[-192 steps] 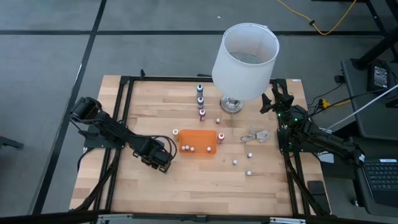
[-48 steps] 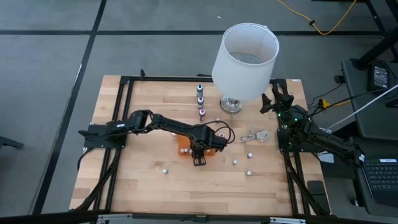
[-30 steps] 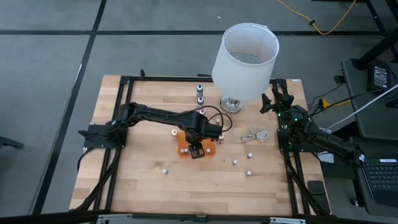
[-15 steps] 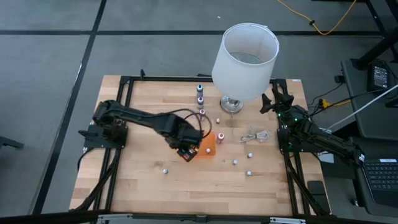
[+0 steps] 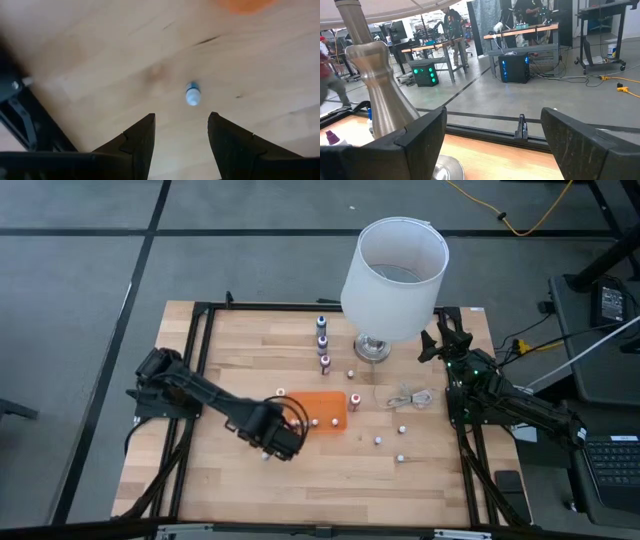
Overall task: Pick & Place food coloring
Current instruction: Put the small blue food coloring bottle into the orange bin
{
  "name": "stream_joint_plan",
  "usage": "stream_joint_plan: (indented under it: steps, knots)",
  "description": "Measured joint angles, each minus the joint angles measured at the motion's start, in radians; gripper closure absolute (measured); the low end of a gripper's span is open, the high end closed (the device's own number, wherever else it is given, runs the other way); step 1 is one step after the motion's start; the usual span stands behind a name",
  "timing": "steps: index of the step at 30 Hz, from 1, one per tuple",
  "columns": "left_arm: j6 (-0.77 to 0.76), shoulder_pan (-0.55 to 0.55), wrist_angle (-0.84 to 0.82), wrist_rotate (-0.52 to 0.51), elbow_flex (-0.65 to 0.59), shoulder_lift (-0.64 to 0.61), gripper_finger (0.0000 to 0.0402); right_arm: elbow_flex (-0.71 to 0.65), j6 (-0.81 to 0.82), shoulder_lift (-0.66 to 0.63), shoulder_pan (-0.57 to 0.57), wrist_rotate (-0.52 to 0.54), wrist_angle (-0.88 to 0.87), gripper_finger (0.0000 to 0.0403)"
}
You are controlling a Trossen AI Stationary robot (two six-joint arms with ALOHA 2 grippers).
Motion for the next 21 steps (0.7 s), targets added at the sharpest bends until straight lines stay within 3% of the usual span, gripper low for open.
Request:
stream_joint_plan:
  steps: [10, 21]
  knots:
    - [-0.091, -0.033, 0.203, 0.006, -0.13, 0.0, 0.0229, 0.0, 0.0, 0.0, 0.0, 0.0, 0.0, 0.0079]
    - [-0.105, -0.049, 0.266, 0.024, -0.214, 0.036, 0.0229, 0.0, 0.0, 0.0, 0.0, 0.0, 0.0, 0.0079]
